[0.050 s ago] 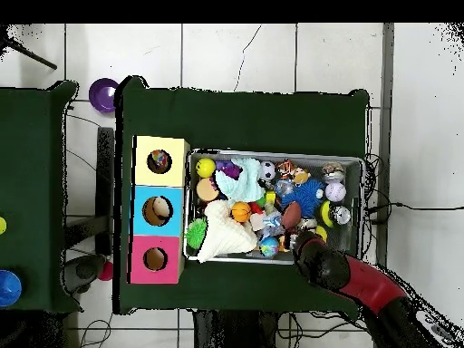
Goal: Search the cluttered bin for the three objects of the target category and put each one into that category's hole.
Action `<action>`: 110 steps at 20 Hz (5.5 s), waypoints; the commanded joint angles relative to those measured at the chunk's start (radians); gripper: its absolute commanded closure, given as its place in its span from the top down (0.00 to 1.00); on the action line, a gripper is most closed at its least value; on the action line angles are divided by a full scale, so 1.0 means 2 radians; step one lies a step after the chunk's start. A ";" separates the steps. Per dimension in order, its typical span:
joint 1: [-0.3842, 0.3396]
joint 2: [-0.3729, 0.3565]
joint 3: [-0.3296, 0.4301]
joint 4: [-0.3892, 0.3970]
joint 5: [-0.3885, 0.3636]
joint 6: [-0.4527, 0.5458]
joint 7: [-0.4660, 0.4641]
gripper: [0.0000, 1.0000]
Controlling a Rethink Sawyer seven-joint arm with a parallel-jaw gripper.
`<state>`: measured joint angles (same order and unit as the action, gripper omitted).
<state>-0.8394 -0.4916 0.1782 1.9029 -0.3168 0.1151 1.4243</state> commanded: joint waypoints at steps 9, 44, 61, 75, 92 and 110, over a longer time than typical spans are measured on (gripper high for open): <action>0.041 -0.030 0.016 0.041 0.064 0.056 0.109 1.00; 0.092 0.046 -0.085 -0.091 -0.112 -0.051 0.012 1.00; 0.018 -0.013 -0.017 -0.019 -0.042 0.000 0.082 0.00; -0.009 -0.087 0.023 0.039 0.046 0.135 0.047 1.00; -0.023 -0.039 0.042 0.054 0.064 0.036 0.093 1.00; -0.044 -0.005 0.072 0.072 0.093 0.006 0.119 1.00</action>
<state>-0.9061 -0.5505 0.2207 1.9774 -0.2053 0.1449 1.4249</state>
